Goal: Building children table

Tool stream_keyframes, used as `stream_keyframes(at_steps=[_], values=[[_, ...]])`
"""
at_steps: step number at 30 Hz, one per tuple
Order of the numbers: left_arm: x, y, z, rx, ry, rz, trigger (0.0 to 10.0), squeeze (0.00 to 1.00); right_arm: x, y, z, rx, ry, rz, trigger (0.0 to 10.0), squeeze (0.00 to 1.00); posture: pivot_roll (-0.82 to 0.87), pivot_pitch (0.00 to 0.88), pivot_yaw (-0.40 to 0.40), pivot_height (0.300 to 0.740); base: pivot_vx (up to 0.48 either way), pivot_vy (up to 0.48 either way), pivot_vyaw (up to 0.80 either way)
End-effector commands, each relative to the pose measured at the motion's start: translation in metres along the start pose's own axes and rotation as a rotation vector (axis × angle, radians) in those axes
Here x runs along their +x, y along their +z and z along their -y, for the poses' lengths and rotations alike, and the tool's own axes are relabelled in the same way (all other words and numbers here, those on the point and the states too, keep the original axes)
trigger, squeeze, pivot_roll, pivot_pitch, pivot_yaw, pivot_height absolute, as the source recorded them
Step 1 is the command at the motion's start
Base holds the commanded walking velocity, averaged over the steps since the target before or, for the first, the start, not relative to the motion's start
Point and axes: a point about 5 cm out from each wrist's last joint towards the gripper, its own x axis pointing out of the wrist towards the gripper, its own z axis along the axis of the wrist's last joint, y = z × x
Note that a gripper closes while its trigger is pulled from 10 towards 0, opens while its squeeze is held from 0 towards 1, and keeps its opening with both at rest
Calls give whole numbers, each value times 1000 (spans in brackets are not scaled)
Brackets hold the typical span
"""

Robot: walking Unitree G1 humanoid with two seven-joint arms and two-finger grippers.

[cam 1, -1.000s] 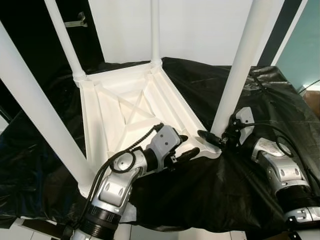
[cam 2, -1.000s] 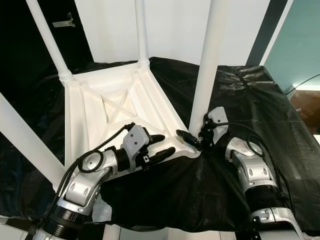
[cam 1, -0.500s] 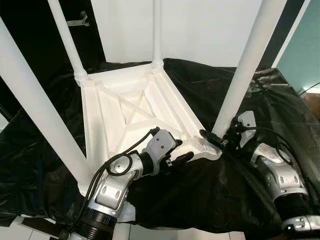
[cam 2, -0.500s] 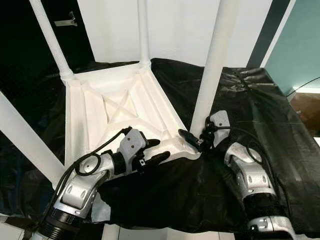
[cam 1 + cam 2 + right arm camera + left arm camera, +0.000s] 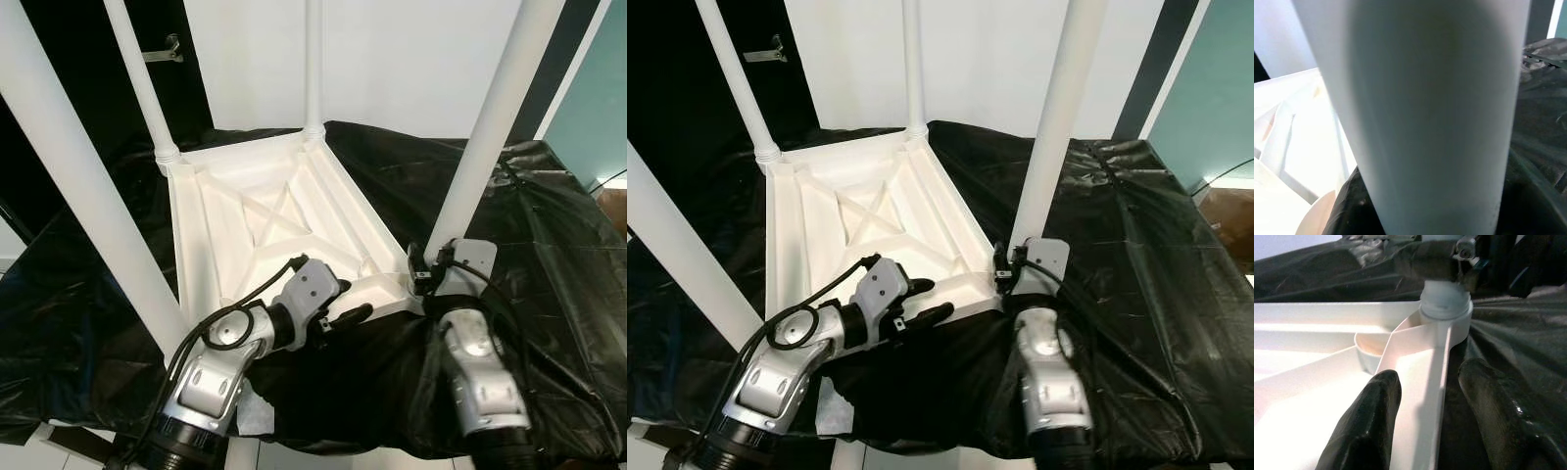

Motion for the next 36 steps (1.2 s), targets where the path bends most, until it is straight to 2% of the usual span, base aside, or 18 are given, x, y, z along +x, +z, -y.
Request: stream_keyframes(at_steps=[1, 9, 12, 13, 14, 15, 21, 24, 25, 27, 28, 29, 30, 33, 35, 36], values=[[0, 3, 1, 7, 36, 4, 10000, 0, -9, -25, 4, -25, -36, -132, 10000, 0, -37, 0, 16, 740, 0, 0, 0], [-1, 4, 1, 9, 43, 1, 10000, 0, -13, -19, 1, -20, -34, -95, 10000, 0, -38, 0, 14, 740, 0, 0, 0], [-2, 3, 2, 5, 40, 0, 10000, 0, -13, -12, -1, 14, -7, -49, 10000, 0, -40, 0, 10, 740, 0, 0, 0], [-2, 3, 2, 8, 40, 0, 10000, 0, -13, -11, -2, 17, -4, -41, 10000, 259, -38, 0, 8, 740, 0, 0, 0], [-2, 3, 2, 8, 40, 0, 10000, 0, -13, -11, -2, 17, -4, -41, 10000, 259, -38, 0, 8, 740, 0, 0, 0], [-2, 4, 2, 9, 41, 2, 10000, 0, -14, -10, -2, 19, 0, -33, 10000, 1000, -38, 0, 6, 740, 0, 0, 0], [-4, 7, 5, 7, 37, 18, 10000, 0, -22, 0, 1, 44, 110, 41, 10000, 1000, -36, 0, 2, 740, 0, 0, 0], [-5, 7, 5, 13, 43, 17, 10000, 0, -27, -1, 10, 60, 167, 50, 10000, 1000, -38, 0, -1, 740, 0, 0, 0], [-6, 7, 4, 15, 46, 16, 10000, 0, -29, -2, 20, 72, 205, 53, 10000, 1000, -39, 0, -1, 740, 0, 0, 0], [-6, 7, 3, 16, 48, 16, 10000, 0, -30, -2, 23, 71, 220, 59, 10000, 1000, -39, 0, -1, 740, 0, 0, 0], [-6, 7, 2, 18, 51, 17, 10000, 0, -30, -5, 35, 49, 333, 32, 10000, 1000, -43, 0, 0, 740, 0, 0, 0], [-6, 7, 2, 19, 52, 17, 10000, 0, -30, -6, 39, 40, 381, 16, 10000, 1000, -43, 0, 0, 740, 0, 0, 0], [-5, 7, 2, 19, 52, 17, 10000, 0, -28, -6, 44, 16, 417, 8, 10000, 4, -45, 0, -1, 740, 0, 0, 0], [-5, 7, 2, 20, 52, 16, 10000, 0, -25, -6, 49, -9, 438, 6, 10000, 0, -45, 0, -1, 740, 0, 0, 0], [-5, 8, 1, 22, 52, 17, 10000, 0, -15, -4, 58, -57, 469, 1, 10000, 0, -46, 0, -1, 740, 0, 0, 0], [-5, 8, 1, 22, 52, 17, 10000, 0, -15, -4, 58, -57, 469, 1, 10000, 0, -46, 0, -1, 740, 0, 0, 0]])
